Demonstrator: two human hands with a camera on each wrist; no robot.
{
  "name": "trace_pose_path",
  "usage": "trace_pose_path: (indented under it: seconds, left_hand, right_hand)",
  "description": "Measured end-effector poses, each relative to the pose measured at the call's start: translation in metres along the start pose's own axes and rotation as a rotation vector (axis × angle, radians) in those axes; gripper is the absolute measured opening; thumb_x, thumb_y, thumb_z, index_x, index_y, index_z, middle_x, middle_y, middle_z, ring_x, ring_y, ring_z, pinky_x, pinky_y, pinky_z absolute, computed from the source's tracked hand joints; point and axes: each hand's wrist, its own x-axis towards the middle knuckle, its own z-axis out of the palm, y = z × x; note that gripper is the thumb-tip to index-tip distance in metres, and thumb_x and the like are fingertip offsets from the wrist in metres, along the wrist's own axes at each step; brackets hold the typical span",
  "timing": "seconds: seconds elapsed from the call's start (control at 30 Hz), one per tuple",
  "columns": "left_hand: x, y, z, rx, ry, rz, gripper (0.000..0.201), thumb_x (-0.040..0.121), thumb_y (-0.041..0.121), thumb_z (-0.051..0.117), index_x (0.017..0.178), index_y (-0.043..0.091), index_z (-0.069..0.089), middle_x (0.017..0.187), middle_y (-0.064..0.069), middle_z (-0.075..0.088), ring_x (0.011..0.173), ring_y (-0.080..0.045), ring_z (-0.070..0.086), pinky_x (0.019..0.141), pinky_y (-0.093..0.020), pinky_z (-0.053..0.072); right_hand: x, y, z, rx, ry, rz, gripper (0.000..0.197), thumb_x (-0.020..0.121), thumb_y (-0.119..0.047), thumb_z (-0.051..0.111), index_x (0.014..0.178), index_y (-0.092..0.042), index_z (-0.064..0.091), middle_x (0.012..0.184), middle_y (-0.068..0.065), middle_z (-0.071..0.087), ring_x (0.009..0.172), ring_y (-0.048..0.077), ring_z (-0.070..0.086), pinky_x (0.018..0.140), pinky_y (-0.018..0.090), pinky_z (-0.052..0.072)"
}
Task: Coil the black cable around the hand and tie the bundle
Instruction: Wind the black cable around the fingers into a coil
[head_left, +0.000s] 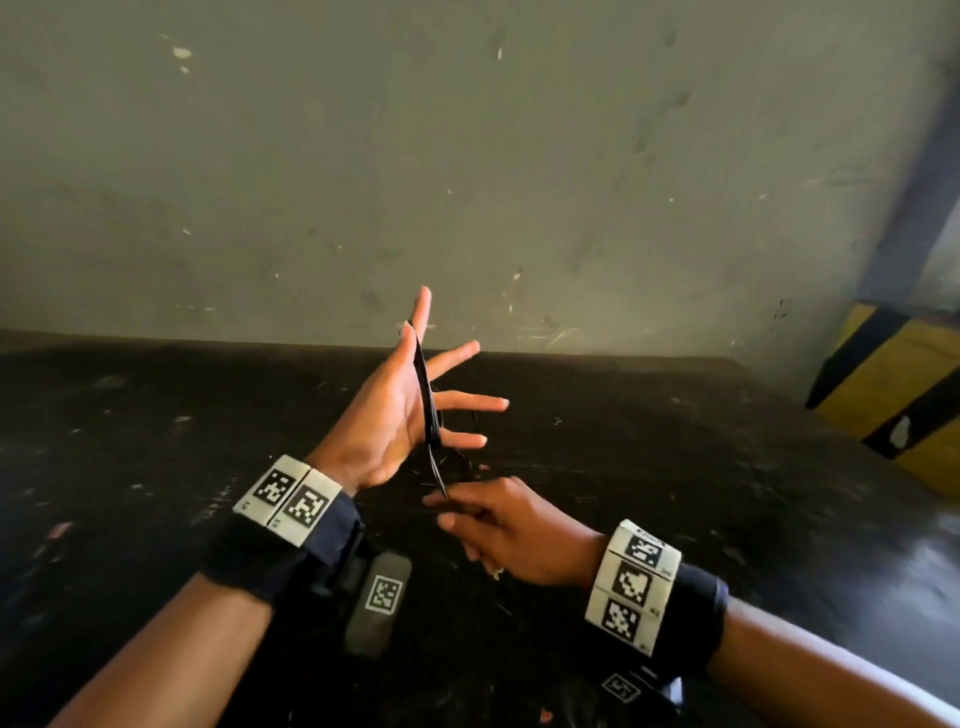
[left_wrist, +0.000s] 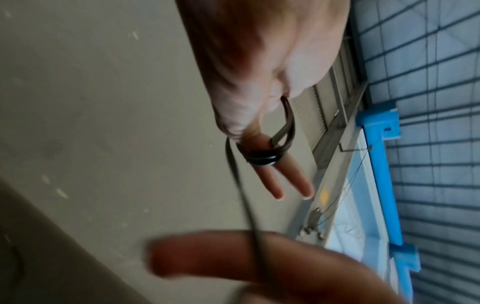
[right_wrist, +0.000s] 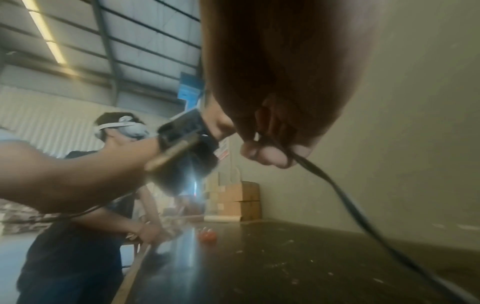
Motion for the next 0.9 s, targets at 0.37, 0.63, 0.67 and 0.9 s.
trace_pose_path:
  seconds: [0.37,0.63,0.67,0.9]
  left_hand:
    - [-0.011,-0.027,-0.019,0.439,-0.009,-0.166,0.05,0.082,0.064,0.024,0.129,0.071,0.01,0.156,-0.003,0.03,0.099,-0.025,0.07,0.07,-0.053,0.058]
    - [-0.031,-0.036,-0.002,0.365,-0.213,-0.359,0.051,0.081,0.066,0.027,0.128,0.072,0.009,0.154,-0.004,0.034,0.097,-0.033,0.07,0.056,-0.042,0.06]
    - [-0.032,-0.035,0.0,0.342,-0.237,-0.369,0.053,0.084,0.062,0.026,0.133,0.068,0.008,0.152,-0.003,0.037,0.099,-0.035,0.069,0.055,-0.041,0.06]
    - [-0.04,-0.019,0.014,0.144,-0.393,-0.37,0.044,0.088,0.059,0.022,0.132,0.069,0.024,0.146,-0.001,0.047,0.103,-0.04,0.066,0.051,-0.038,0.059]
  right_hand:
    - [-0.004,-0.052,-0.061,-0.563,0.057,-0.137,0.015,0.088,-0.031,0.062,0.089,-0.018,0.068,0.068,-0.016,0.05,0.058,-0.002,0.049,0.06,0.026,0.047]
    - [0.001,-0.091,-0.138,-0.657,0.037,-0.174,0.018,0.078,-0.029,0.073,0.075,-0.011,0.073,0.058,-0.001,0.062,0.052,0.009,0.05,0.049,0.016,0.034]
    - [0.003,-0.091,-0.142,-0.645,0.022,-0.173,0.019,0.079,-0.029,0.073,0.076,-0.01,0.074,0.058,0.002,0.063,0.051,0.01,0.047,0.048,0.016,0.032]
    - [0.017,-0.074,-0.15,-0.358,-0.007,-0.142,0.023,0.08,-0.03,0.072,0.082,-0.007,0.076,0.067,0.024,0.066,0.055,0.033,0.044,0.053,0.032,0.033]
